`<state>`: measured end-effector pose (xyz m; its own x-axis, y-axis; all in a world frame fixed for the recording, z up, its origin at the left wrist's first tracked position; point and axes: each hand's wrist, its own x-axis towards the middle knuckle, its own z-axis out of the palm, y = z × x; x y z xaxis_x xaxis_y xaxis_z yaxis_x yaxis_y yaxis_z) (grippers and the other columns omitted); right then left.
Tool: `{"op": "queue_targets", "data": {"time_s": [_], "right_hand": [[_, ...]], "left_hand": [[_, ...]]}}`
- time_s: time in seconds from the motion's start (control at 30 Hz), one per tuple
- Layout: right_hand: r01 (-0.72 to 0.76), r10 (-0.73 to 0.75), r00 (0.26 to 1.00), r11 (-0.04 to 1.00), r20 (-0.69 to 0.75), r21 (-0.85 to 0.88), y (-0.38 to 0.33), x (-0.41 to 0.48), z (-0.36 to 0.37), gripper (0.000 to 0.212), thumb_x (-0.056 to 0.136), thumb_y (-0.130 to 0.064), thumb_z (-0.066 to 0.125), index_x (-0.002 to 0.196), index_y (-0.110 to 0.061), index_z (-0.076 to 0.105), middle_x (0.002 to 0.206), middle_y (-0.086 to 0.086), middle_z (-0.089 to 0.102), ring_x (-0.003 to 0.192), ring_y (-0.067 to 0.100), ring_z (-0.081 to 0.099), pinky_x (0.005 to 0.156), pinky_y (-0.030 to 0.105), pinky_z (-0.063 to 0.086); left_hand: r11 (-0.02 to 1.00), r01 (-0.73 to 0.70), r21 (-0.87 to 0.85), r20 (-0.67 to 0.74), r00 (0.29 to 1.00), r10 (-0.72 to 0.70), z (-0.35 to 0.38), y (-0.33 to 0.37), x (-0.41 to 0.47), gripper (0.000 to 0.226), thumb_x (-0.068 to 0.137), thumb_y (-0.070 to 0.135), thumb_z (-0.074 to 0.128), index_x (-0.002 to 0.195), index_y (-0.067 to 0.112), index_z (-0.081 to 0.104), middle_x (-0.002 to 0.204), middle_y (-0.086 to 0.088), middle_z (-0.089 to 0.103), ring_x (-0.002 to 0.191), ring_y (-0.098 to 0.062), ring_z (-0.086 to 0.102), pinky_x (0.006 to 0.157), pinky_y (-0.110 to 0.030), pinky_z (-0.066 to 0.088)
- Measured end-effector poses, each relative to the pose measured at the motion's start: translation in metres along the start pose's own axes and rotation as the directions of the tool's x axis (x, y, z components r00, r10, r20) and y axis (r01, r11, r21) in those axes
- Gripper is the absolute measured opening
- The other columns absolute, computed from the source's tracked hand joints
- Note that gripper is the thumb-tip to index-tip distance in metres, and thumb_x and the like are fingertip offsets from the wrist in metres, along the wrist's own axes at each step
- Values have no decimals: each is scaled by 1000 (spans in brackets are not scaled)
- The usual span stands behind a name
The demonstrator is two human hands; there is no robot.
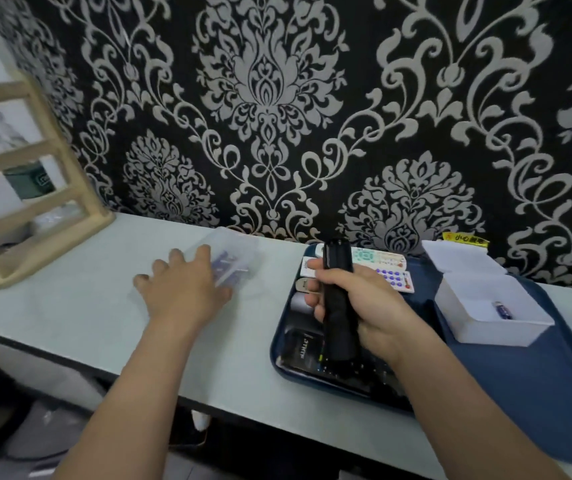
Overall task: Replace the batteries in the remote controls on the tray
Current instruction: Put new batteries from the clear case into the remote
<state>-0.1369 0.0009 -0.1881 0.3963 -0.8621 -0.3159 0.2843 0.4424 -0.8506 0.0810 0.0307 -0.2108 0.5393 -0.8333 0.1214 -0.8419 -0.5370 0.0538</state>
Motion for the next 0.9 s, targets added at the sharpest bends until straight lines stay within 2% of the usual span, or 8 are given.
{"op": "queue_targets", "data": {"time_s": [0.1, 0.2, 0.27, 0.3, 0.4, 0.6, 0.73, 0.9], "right_hand": [[30, -31, 999, 998, -25, -52, 2, 4, 2, 27, 92, 0, 58, 118, -3, 61, 91, 21, 61, 54, 18, 59, 43, 21, 45], [65, -70, 996, 993, -49, -98, 2, 5, 3, 19, 91, -1, 61, 110, -6, 62, 86, 19, 63, 55, 17, 58, 43, 20, 45], [24, -30, 996, 997, -86, -78, 3, 9, 7, 8, 92, -7, 64, 99, -4, 62, 84, 19, 63, 53, 17, 61, 43, 20, 48], [-2, -5, 993, 998, -114, -58, 4, 14, 9, 8, 92, -9, 66, 94, -2, 62, 82, 20, 64, 51, 17, 62, 42, 21, 50], [-40, 35, 982, 999, -186, -26, 3, 31, 18, 16, 88, -12, 72, 85, 1, 62, 70, 19, 66, 49, 20, 63, 45, 25, 55], [-93, 66, 973, 989, -220, -115, -1, 51, 32, 20, 84, -12, 76, 75, -1, 62, 60, 11, 59, 44, 17, 55, 50, 29, 54], [-98, 67, 973, 986, -222, -133, -2, 61, 42, 19, 83, -9, 77, 77, 0, 61, 60, 11, 59, 45, 16, 55, 45, 25, 55], [-34, -25, 970, 972, -244, -232, 1, 65, 44, 18, 82, -6, 78, 83, 2, 62, 60, 11, 60, 48, 17, 55, 48, 27, 55]], "left_hand": [[988, -132, -84, -53, 990, 127, -3, 5, -5, 68, 77, 70, 51, 136, 39, 38, 132, -3, 49, 121, -30, 45, 95, -48, 33], [961, -202, -189, -102, 977, 186, -6, 13, -10, 72, 74, 72, 54, 138, 43, 37, 133, 3, 50, 121, -26, 46, 95, -46, 34], [946, -228, -230, -129, 971, 202, -7, 23, -14, 73, 74, 73, 54, 138, 43, 37, 133, 4, 50, 122, -25, 46, 95, -46, 35], [943, -236, -233, -132, 969, 210, -6, 29, -17, 73, 73, 73, 54, 138, 43, 37, 133, 4, 49, 122, -25, 46, 94, -45, 34], [950, -226, -218, -128, 971, 201, -4, 40, -23, 71, 74, 74, 53, 136, 42, 38, 134, 1, 48, 123, -26, 44, 95, -46, 33], [958, -190, -215, -86, 981, 176, -7, 41, -22, 65, 78, 68, 56, 134, 39, 40, 132, -4, 46, 122, -31, 41, 93, -47, 31], [966, -151, -209, -64, 988, 141, -8, 36, -19, 65, 77, 69, 57, 131, 36, 43, 128, -7, 48, 119, -33, 43, 90, -46, 32], [972, -184, -146, -16, 983, 184, -9, 32, -19, 68, 78, 60, 61, 137, 33, 38, 130, -6, 47, 122, -31, 41, 94, -46, 32]]}}
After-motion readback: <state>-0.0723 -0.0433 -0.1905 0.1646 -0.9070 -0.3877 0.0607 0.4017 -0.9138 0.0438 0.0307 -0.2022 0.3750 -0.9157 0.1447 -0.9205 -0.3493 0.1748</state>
